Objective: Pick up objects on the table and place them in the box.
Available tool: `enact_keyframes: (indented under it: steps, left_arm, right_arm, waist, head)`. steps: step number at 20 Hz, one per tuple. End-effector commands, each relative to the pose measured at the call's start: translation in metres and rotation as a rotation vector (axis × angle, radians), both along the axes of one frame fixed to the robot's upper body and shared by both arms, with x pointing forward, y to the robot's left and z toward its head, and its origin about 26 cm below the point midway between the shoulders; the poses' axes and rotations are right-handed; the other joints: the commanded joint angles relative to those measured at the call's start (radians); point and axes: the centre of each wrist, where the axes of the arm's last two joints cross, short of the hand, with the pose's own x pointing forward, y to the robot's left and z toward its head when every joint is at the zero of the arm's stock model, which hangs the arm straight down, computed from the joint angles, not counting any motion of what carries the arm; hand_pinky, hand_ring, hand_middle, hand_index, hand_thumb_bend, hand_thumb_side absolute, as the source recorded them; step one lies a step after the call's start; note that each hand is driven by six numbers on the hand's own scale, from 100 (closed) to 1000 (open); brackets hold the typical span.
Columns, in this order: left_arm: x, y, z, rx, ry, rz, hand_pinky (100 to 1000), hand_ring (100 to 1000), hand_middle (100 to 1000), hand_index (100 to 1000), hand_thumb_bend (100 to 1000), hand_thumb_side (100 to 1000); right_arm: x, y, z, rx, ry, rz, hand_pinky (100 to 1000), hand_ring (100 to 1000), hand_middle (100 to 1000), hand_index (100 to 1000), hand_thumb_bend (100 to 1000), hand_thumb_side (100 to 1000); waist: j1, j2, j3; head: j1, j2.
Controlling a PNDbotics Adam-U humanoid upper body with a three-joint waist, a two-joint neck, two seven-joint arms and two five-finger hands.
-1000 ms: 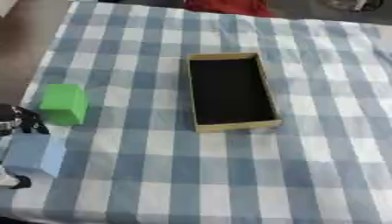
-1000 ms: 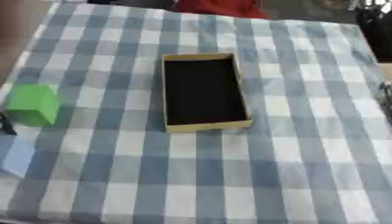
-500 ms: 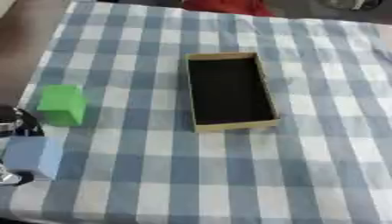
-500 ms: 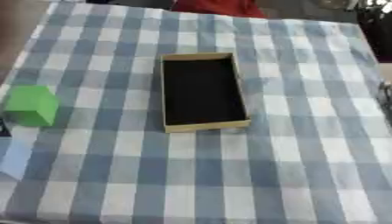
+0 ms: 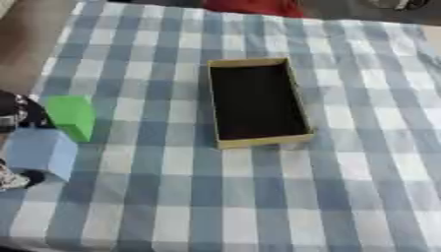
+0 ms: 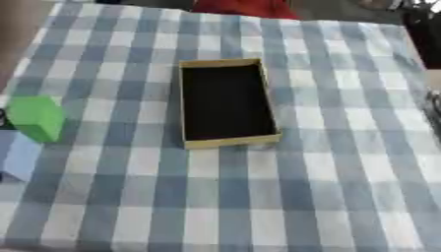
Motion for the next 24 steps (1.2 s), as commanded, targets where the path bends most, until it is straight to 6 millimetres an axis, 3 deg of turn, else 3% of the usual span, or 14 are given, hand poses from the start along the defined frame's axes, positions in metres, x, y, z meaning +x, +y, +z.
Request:
enact_keyframes:
  steps: [1,7,12,17,24]
  left_arm:
    - [-0.002,-0.013,0.020,-0.025,-0.096,-0.093,629,595,578,689,257,314]
    - [0.004,-0.059,0.028,-0.042,-0.126,-0.235,624,592,575,686,242,317]
    - [0.020,-0.087,0.036,-0.046,-0.120,-0.248,628,594,577,689,249,314]
    - [0.039,-0.119,0.044,-0.050,-0.137,-0.270,639,605,589,699,256,312]
    - [0.061,-0.181,0.053,-0.018,-0.164,-0.308,662,626,611,716,304,307]
  right_arm:
    - [-0.002,0.002,0.011,-0.018,-0.028,0.019,843,825,847,842,100,1000]
    - [0.001,0.012,0.016,-0.031,-0.029,0.077,844,826,847,843,100,1000]
    - [0.002,0.017,0.020,-0.034,-0.032,0.105,844,825,847,842,100,1000]
    - [0.003,0.019,0.023,-0.034,-0.038,0.119,844,825,846,842,100,1000]
    - [0.003,0.020,0.026,-0.032,-0.057,0.120,844,825,847,842,100,1000]
  waist:
    - [0.006,-0.022,-0.008]
    - [0.006,-0.026,-0.045]
    - [0.006,-0.016,-0.063]
    - [0.008,-0.009,-0.061]
    - [0.012,0.003,-0.044]
  head:
    - [0.011,0.005]
    - [0.055,0.005]
    - [0.071,0.005]
    - [0.073,0.005]
    - [0.059,-0.001]
